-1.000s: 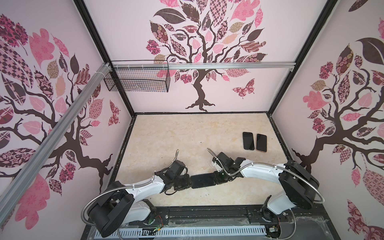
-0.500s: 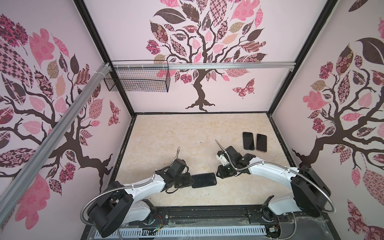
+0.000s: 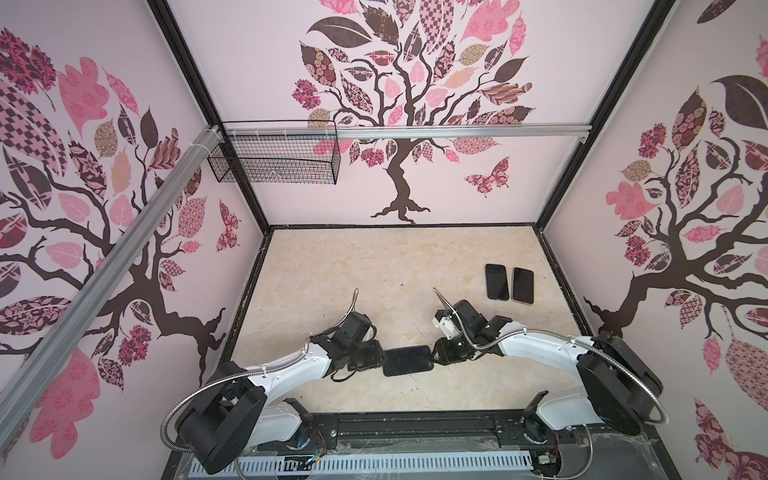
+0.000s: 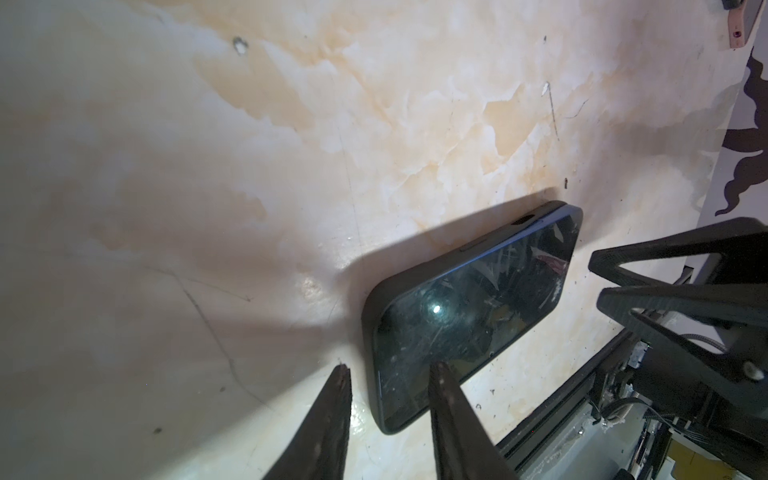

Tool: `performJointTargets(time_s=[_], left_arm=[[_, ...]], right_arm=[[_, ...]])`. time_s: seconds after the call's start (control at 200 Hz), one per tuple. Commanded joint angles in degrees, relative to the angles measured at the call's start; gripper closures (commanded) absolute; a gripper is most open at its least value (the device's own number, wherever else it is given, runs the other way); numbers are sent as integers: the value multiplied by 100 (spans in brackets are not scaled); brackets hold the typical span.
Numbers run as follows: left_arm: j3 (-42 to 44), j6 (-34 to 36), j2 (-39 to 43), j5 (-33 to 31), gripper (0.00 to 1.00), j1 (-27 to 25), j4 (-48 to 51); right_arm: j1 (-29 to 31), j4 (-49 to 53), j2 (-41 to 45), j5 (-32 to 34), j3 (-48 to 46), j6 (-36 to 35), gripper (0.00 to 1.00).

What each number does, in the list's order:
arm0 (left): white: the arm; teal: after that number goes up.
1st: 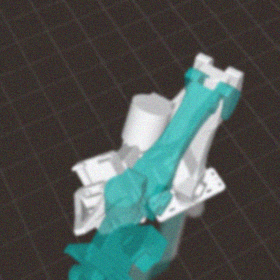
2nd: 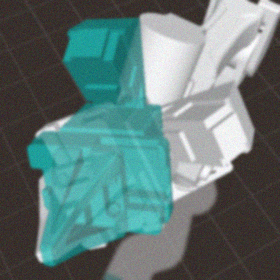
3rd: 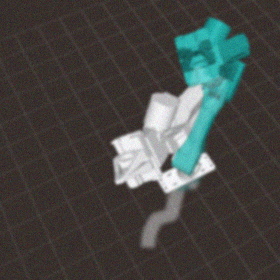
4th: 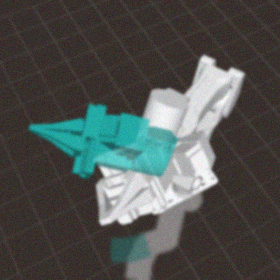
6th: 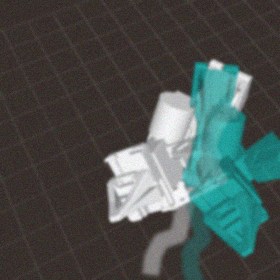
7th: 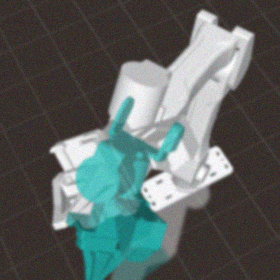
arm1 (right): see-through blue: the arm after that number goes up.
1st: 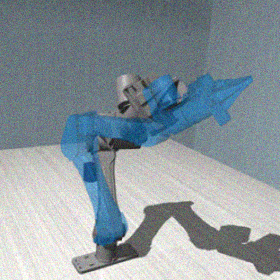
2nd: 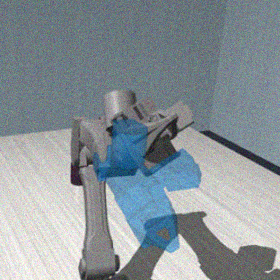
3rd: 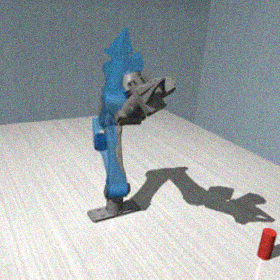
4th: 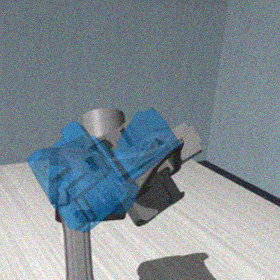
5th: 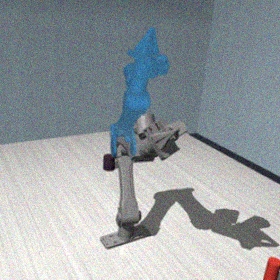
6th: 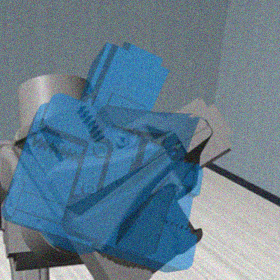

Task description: Put the phone into the phone case

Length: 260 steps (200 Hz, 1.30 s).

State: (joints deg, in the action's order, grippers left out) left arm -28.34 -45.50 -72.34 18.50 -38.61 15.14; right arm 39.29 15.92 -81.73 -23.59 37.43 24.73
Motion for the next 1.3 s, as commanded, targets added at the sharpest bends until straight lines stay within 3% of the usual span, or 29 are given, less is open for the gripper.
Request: performJointTargets(time_s=[0.0,0.245,0.43,0.61,0.885,0.96,1.13,1.295], left_arm=[[62,-26,81,33,65,16,-37],[4,127,-286,148,68,18,-188],[-92,239,-524,206,72,2,-245],[-176,337,-666,226,73,3,-243],[-385,463,-847,260,73,-13,-247],[-449,471,-881,289,72,-16,-226],[-519,477,-718,68,67,-12,56],[-496,439,-561,-31,65,57,62]], right_arm=[[-15,-401,-202,-283,-119,136,64],[-17,-801,-446,-414,-310,266,67],[-11,-1188,-503,-711,-469,515,76],[-6,-1216,-180,-813,-705,644,80],[-3,-1256,422,-1066,-1080,787,80],[-4,-1021,520,-862,-1037,732,78],[-11,120,849,428,-581,403,73],[-33,381,836,502,-117,183,72]])
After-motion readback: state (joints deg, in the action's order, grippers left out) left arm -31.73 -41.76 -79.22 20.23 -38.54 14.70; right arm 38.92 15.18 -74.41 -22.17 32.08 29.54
